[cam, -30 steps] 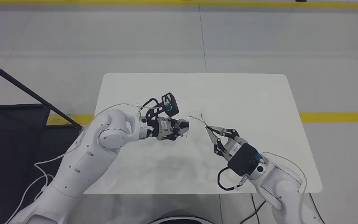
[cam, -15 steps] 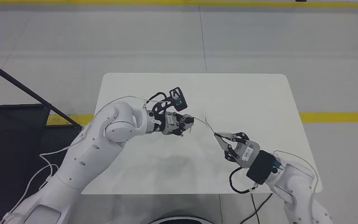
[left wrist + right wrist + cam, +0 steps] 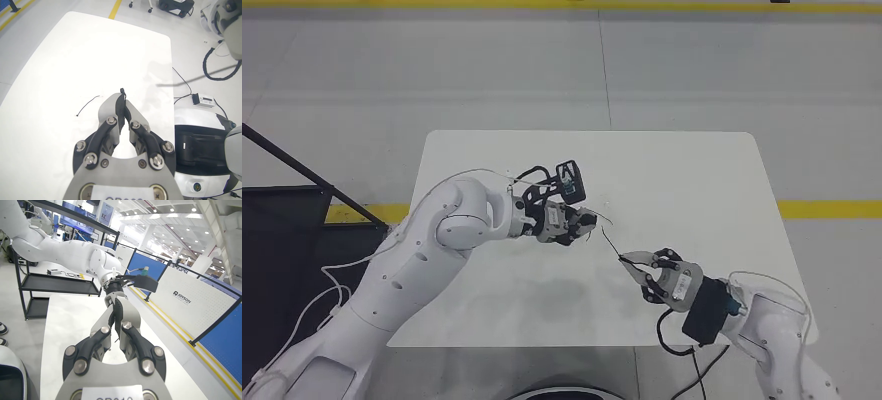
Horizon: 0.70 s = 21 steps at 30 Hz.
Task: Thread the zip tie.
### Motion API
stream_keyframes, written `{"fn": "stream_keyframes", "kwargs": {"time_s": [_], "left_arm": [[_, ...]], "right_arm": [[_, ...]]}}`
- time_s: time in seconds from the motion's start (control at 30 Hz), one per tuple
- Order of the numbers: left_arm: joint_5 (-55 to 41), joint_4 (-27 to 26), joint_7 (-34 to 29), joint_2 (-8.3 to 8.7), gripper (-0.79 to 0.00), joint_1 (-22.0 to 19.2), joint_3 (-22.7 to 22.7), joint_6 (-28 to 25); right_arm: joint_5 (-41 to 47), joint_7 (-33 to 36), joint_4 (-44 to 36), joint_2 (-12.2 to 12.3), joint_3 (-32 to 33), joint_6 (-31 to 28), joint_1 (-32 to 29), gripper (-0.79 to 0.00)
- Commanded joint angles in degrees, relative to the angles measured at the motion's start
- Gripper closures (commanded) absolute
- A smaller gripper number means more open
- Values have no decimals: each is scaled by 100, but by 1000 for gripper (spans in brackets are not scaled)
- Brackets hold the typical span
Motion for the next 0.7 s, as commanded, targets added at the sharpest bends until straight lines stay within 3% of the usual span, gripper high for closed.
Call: {"fn": "stream_keyframes", "kwargs": {"time_s": [0.0, 0.67], "left_arm": [[32, 14, 17, 0, 0, -5, 13, -46], [104, 28, 185, 1, 0, 32, 15, -72]], "right_arm": [[0, -2, 1, 0, -1, -28, 1, 0], [-209, 570, -138, -5, -400, 692, 21, 0]]}}
